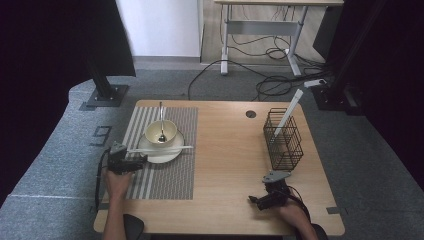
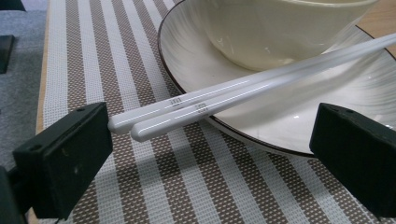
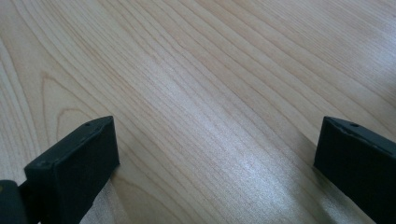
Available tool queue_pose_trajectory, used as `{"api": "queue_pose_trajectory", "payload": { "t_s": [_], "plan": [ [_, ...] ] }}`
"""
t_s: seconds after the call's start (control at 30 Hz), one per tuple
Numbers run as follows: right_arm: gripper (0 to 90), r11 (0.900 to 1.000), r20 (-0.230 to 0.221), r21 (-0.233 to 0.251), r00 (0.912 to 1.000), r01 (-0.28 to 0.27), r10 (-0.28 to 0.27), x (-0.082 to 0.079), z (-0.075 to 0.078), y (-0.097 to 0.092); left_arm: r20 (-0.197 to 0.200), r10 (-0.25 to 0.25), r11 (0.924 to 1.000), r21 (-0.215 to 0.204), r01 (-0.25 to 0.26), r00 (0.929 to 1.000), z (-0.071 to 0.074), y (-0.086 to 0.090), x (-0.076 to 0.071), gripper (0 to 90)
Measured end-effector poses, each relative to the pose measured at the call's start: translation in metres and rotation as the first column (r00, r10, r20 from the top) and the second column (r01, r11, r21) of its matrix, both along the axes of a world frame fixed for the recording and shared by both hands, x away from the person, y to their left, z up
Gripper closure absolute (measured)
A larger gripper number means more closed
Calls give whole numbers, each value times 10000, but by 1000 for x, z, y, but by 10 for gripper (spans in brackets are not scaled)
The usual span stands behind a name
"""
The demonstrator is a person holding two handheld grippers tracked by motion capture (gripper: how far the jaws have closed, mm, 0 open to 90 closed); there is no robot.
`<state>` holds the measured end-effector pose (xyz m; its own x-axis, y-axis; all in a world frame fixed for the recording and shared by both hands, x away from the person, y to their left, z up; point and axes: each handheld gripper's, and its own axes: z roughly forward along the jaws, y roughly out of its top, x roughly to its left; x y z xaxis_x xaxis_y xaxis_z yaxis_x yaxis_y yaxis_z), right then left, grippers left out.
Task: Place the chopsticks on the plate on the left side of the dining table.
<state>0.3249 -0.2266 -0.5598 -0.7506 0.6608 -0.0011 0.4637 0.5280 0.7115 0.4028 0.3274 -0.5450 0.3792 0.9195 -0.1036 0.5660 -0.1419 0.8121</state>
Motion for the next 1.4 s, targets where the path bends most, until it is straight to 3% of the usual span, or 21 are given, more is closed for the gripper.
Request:
{"api": "queue_pose_trajectory", "payload": {
  "t_s": [0.77, 1.4],
  "plan": [
    [0, 10000, 0, -1, 10000, 1, -1, 0, 0, 0, -94, -252, 9996, 80, 252, 9996, -1, -5, 2, 0],
    [0, 10000, 0, 0, 10000, 2, -2, 0, 0, 0, 31, -137, 9999, 65, 137, 9999, 1, -2, 0, 0]
  ]
}}
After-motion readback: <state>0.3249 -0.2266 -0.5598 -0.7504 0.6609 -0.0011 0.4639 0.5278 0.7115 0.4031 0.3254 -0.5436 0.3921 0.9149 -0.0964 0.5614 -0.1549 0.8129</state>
